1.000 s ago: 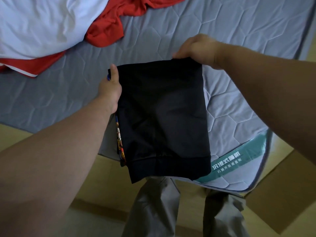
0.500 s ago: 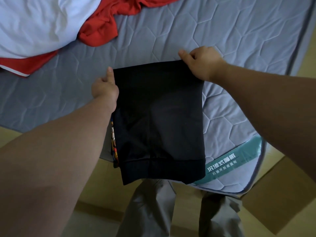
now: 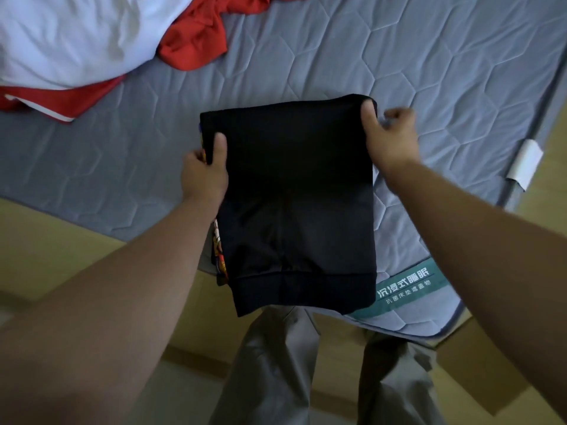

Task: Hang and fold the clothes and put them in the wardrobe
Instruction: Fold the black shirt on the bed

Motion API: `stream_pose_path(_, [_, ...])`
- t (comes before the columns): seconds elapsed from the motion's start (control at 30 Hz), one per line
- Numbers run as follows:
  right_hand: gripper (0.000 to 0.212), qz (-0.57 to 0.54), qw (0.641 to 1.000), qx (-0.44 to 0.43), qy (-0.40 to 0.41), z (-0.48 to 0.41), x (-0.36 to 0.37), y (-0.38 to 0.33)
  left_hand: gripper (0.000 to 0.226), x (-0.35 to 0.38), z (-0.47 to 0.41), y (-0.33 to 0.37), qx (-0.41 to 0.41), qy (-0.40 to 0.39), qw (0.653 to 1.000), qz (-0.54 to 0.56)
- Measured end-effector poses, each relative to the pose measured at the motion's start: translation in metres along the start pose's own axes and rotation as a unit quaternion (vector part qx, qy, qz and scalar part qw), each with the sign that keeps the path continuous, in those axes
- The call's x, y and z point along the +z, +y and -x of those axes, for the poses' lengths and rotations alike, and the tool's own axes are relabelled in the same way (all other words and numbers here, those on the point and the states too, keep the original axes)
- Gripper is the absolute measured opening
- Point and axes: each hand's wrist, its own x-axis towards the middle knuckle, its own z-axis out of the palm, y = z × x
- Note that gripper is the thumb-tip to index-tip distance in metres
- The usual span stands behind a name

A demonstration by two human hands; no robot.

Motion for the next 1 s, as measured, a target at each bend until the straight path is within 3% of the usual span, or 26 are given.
stream_pose_path(0.1, [0.077,0.011,0.996,0.083,-0.043,0.051,0.004,0.039,0.078,-0.005,0.048,-0.03,-0.018,-0.014,1.0,-0.016])
stream_pose_path(0.27, [0.076,0.026,0.99,0.109,-0.091,0.112,0.008,0.084,0.072,-0.004,0.095,-0.067,-0.053,-0.03,0.997,-0.048])
stream_pose_path(0.47, [0.087,0.106,0.985,0.113,-0.077,0.092,0.016,0.087,0.067,-0.009,0.084,-0.078,-0.057,-0.087,0.99,-0.098])
stream_pose_path(0.6, [0.088,0.129,0.98,0.121,-0.09,0.085,0.015,0.088,0.08,-0.009,0.076,-0.067,-0.061,-0.132,0.981,-0.126])
stream_pose_path(0.7, [0.077,0.143,0.984,0.062,-0.086,0.093,0.005,0.094,0.071,-0.018,0.084,-0.062,-0.034,-0.129,0.977,-0.165])
stream_pose_path(0.77, [0.054,0.165,0.984,-0.041,-0.048,0.099,-0.01,0.1,0.056,-0.031,0.094,-0.064,0.011,-0.078,0.985,-0.151])
stream_pose_path(0.83, [0.042,0.234,0.955,-0.182,-0.016,0.1,-0.029,0.105,0.048,-0.05,0.098,-0.069,0.112,0.015,0.98,-0.163])
stream_pose_path(0.9, [0.061,0.342,0.877,-0.337,-0.015,0.095,-0.044,0.112,0.056,-0.068,0.098,-0.077,0.277,0.065,0.918,-0.276])
stream_pose_path(1.0, [0.076,0.47,0.719,-0.511,-0.031,0.084,-0.051,0.116,0.095,-0.076,0.091,-0.087,0.492,-0.017,0.741,-0.457])
